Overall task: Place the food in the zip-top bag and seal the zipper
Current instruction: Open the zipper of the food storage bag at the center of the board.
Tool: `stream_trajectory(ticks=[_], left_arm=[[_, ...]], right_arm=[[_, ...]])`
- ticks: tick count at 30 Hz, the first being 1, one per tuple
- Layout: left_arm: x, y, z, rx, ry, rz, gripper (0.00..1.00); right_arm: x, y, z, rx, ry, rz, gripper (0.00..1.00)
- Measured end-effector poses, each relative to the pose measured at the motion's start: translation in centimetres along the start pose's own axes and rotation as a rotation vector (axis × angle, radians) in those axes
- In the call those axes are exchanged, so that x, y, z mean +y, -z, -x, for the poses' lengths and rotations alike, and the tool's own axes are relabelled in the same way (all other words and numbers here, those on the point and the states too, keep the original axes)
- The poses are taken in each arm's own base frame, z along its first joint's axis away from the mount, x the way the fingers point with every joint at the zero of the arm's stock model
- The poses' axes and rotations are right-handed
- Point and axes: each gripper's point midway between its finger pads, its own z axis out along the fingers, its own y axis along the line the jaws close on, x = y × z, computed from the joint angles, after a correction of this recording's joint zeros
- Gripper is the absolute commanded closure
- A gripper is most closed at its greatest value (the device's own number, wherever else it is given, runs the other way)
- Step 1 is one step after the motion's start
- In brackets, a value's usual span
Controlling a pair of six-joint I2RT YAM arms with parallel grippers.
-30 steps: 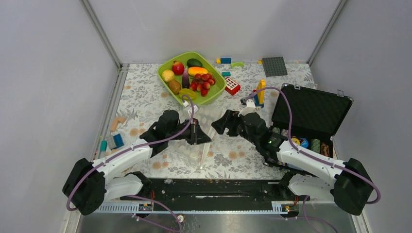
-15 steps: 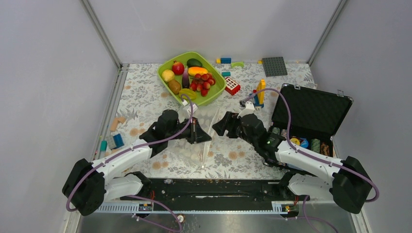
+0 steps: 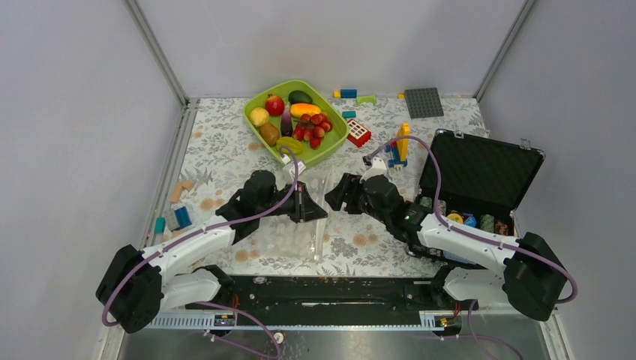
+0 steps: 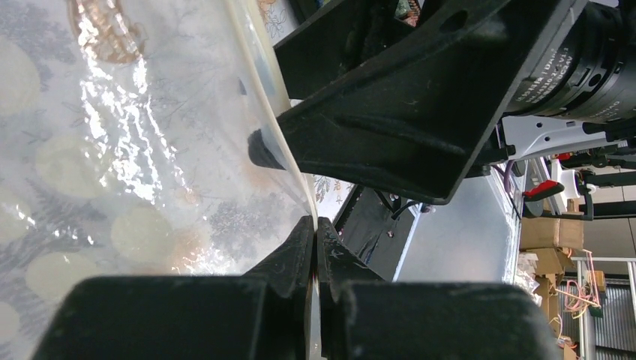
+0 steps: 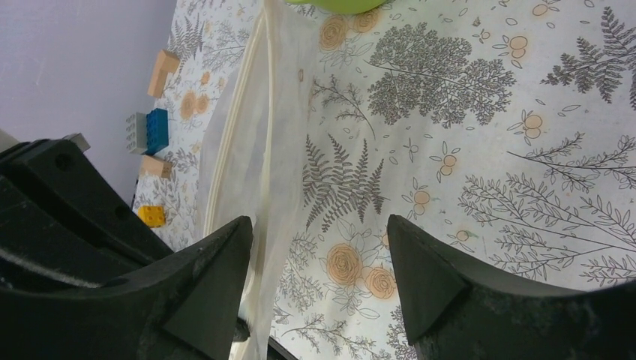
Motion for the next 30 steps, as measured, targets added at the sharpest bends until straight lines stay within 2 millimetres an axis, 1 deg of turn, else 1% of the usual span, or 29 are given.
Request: stream_trajectory(ticks=[3, 9, 11, 14, 19, 23, 25, 27, 29, 30], left_arm=[[-0.2, -0.1, -0.2, 0.005, -0.003, -0.004, 1.0], [-0.4, -0.2, -0.4, 0.012, -0.015, -0.009, 1.0], [-0.4, -0.2, -0.5, 0.011, -0.023, -0.007, 1.0], [-0.5, -0.2, -0.5, 0.008, -0.03, -0.005, 1.0], [-0.6, 0.1, -0.4, -0.002, -0.041, 0.009, 1.0], [-0.3, 0.2, -0.4, -0.006, -0.042, 0.028, 1.0], [-0.2, 0.2, -0.5, -0.005, -0.041, 0.035, 1.0], [-0.1, 0.2, -0.4, -0.006, -0.041, 0.039, 1.0], [-0.1, 0.2, -0.5, -0.006, -0.041, 0.042, 1.0], [-0.1, 0.2, -0.5, -0.006, -0.041, 0.043, 0.97]], right_arm=[[-0.1, -0.3, 0.2, -0.005, -0.007, -0.015, 0.28], [0.3, -0.8, 1.6, -0.052, -0.024, -0.039, 0.28], [0.5, -1.0, 2.0, -0.058, -0.024, -0.044, 0.3], [0.6, -1.4, 2.2, -0.06, -0.025, -0.058, 0.35], [0.2, -1.8, 1.7, -0.041, -0.028, -0.078, 0.49], [0.1, -1.8, 1.5, -0.031, -0.022, -0.081, 0.72], [0.3, -1.8, 1.2, -0.016, -0.02, -0.065, 0.87], [0.7, -1.9, 1.1, -0.007, -0.015, -0.044, 1.0], [1.2, -2.0, 1.0, -0.003, -0.011, -0.021, 1.0], [1.4, -2.0, 1.0, -0.001, -0.009, -0.011, 1.0]])
